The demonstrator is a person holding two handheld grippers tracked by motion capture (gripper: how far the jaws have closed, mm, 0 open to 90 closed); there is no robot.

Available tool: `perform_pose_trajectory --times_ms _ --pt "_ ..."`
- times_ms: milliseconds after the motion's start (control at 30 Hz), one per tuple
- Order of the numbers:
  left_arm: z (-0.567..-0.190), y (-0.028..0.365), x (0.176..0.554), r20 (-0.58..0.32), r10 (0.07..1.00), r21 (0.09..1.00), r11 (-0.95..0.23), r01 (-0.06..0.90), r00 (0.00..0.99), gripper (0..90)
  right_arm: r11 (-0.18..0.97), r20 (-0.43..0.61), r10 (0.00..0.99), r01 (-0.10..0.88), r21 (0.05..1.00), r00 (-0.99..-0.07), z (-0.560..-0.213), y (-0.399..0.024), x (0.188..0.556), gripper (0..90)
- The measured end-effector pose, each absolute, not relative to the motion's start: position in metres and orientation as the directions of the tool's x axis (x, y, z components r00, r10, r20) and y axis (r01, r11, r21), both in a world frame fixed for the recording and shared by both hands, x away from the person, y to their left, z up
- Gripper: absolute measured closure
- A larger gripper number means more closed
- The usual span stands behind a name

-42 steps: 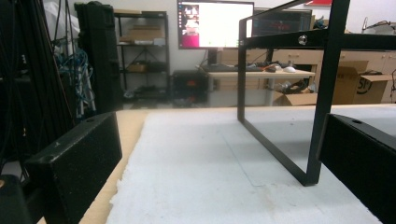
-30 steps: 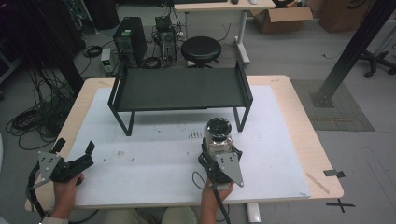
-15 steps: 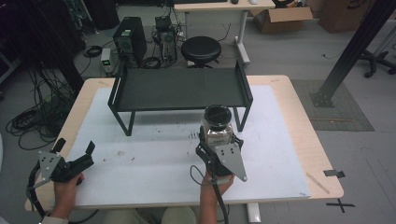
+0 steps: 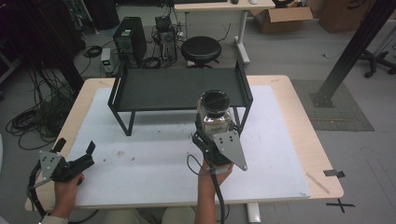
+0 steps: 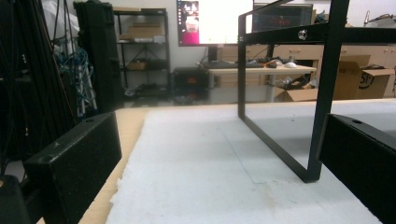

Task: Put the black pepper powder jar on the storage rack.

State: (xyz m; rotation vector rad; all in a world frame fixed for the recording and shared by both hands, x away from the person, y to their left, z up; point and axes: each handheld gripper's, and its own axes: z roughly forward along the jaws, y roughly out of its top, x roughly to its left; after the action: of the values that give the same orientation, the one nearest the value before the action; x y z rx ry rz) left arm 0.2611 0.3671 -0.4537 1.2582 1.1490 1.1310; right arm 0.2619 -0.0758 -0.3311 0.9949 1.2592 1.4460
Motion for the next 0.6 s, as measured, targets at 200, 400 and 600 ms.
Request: perform_pose_trajectory --times_ms 200,400,600 --pt "-0.454 0.367 0.261 -0.005 0.995 1.000 0.004 0.011 0.095 0.3 -0.028 -0.010 0.971 -0.157 0.987 -0.240 -0.317 -0.071 0.267 25.3" --pt "-0.454 0.367 0.261 -0.005 0.996 1.000 0.003 0.012 0.094 0.3 -0.028 -0.016 0.968 -0.169 0.985 -0.250 -0.306 -0.065 0.273 25.3" --pt "-0.454 0.367 0.261 -0.006 0.996 1.000 0.005 0.010 0.094 0.3 -0.028 -0.021 0.964 -0.181 0.983 -0.266 -0.295 -0.058 0.279 25.2"
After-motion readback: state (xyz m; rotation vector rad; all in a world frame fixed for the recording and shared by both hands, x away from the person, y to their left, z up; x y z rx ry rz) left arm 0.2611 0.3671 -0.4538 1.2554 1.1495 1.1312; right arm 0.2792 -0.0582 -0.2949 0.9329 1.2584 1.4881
